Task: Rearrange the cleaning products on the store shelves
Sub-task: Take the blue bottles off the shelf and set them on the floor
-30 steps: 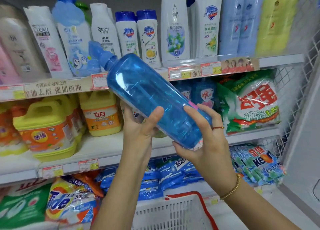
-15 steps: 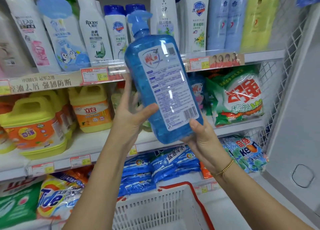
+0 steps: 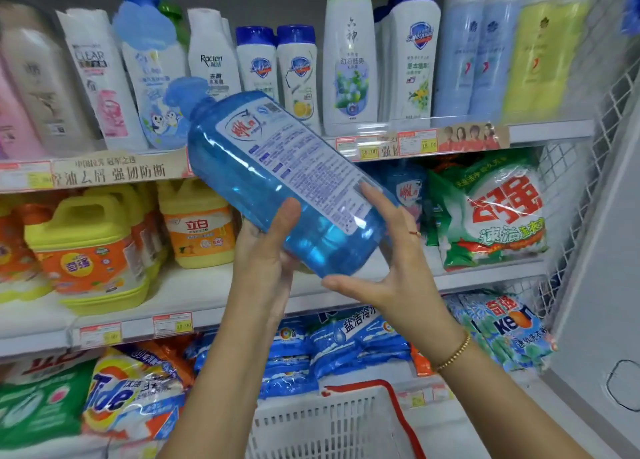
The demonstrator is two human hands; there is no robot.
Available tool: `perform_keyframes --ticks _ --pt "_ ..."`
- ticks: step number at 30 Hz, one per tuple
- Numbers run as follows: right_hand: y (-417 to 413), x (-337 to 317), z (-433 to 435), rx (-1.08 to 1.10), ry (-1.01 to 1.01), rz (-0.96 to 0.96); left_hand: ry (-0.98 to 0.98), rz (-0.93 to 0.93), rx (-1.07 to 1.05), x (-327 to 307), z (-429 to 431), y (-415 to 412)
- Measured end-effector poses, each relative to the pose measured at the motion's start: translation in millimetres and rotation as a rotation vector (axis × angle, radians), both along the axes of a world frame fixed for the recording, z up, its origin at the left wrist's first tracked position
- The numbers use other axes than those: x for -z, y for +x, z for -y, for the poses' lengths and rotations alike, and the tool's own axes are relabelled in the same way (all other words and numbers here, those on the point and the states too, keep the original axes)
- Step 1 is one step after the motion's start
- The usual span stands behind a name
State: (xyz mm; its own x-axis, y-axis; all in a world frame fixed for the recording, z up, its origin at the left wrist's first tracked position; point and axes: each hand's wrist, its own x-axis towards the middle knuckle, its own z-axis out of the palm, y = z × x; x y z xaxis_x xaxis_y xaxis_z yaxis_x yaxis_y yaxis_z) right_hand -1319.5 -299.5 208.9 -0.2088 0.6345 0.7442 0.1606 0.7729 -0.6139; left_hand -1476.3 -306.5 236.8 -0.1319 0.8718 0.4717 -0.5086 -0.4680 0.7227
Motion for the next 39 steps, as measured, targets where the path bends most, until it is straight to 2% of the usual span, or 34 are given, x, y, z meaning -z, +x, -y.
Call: perform_keyframes --ticks 3,6,11,14,19,25,28,31,34,39 --pt "-4.6 5.4 -5.5 -0.042 -0.057 -0.088 0.026 -0.091 0.018 6.6 1.2 -6.7" --pt "-0.9 7.8 -6.9 -0.321 -0.223 -0.272 0.067 -0.123 0.09 10.2 -4.2 -18.0" --pt "1.0 9.5 -3.9 -0.673 -0.524 -0.457 0.078 -0.095 0.218 -0.6 -11.7 -34.6" --pt "0.7 15.1 1.4 -0.829 -0.735 -0.562 0.073 -0.12 0.225 -8.5 -13.6 -42.8" --pt "5.4 16.0 15.0 -0.965 -0.971 -0.623 0.057 -0.182 0.246 -13.8 -7.7 -43.1" --pt "22.0 4.3 23.1 -1.082 -1.059 -0.484 0.12 -0.177 0.273 -28.0 6.8 -26.9" --pt "31.2 -0.4 25.9 -1.058 -1.124 -0.467 -0.015 -0.087 0.307 -33.2 5.5 -18.7" --pt "44.7 -7.8 31.0 -0.857 -1.126 -0.423 -0.197 -0.059 0.203 -34.0 -0.1 -4.2" --pt "60.9 -15.3 36.7 -0.719 -1.075 -0.422 -0.312 0.007 0.2 -24.9 -3.6 13.9" --pt "90.7 -24.7 43.3 -0.576 -1.015 -0.181 -0.425 0.125 0.258 -10.1 -7.4 36.3"
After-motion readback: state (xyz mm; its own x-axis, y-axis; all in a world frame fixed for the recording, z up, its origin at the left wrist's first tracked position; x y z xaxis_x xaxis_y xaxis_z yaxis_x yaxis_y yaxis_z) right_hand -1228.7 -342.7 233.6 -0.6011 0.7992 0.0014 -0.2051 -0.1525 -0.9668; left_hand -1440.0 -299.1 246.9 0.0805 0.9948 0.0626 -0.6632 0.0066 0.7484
